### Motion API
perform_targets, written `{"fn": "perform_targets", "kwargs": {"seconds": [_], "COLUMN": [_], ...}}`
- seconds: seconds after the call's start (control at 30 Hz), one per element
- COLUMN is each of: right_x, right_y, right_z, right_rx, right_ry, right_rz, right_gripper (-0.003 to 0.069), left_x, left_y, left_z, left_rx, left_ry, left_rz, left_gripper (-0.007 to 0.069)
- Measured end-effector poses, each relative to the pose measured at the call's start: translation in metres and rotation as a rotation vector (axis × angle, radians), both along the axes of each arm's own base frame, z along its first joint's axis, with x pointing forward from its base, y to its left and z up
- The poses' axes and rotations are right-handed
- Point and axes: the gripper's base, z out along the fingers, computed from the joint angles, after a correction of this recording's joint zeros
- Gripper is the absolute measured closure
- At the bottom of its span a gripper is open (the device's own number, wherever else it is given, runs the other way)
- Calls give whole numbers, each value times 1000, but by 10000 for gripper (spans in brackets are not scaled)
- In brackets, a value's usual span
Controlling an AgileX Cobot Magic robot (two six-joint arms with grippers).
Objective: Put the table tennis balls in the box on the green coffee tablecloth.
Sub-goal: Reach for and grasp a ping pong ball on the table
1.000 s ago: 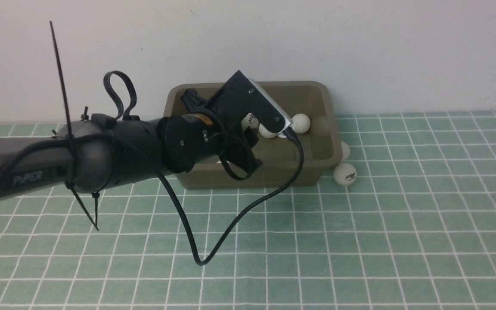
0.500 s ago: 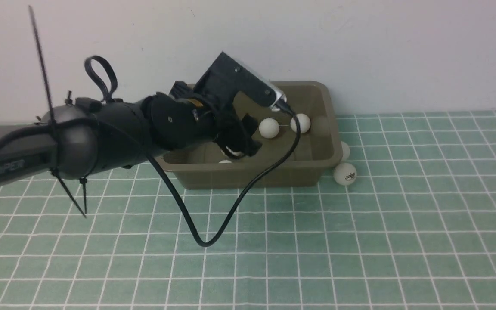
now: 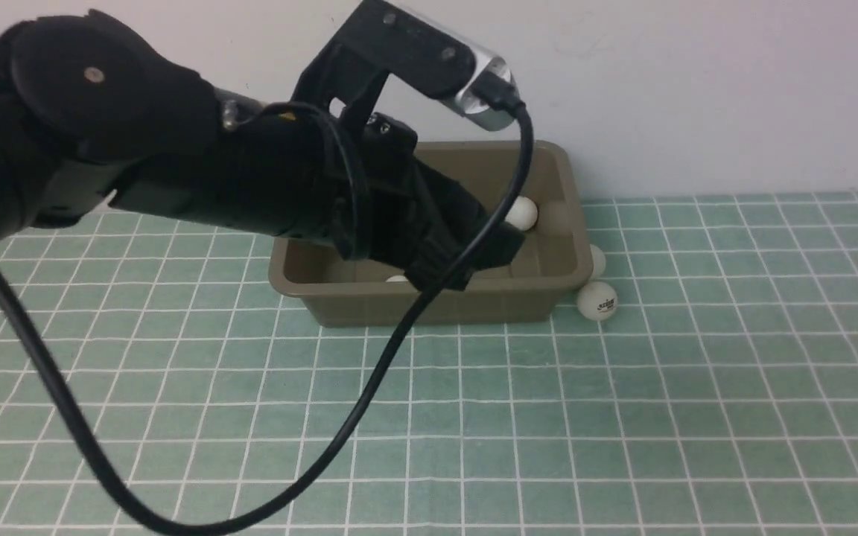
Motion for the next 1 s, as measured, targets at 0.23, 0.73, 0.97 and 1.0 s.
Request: {"fn": "perform_targets", "kwargs": {"seconds": [0.23, 0.73, 0.97, 1.0], "right_x": [3, 129, 202, 215], "right_y": [0, 4, 8, 9], "right_z": [0, -25, -28, -31], "right_rx": [-26, -144, -153, -148], "right_ry": [0, 336, 443, 473], "right_rz": [6, 52, 86, 98], "right_gripper": [303, 303, 303, 303], "left_x": [-13, -69, -94, -96], "left_y": [31, 75, 89, 89], "left_z": [-18, 39, 62, 62], "left_rx": [347, 332, 260, 250], "left_ry": [202, 96, 12, 14], "left_rz": [139, 282, 294, 292], "left_gripper": [144, 222, 230, 230]}}
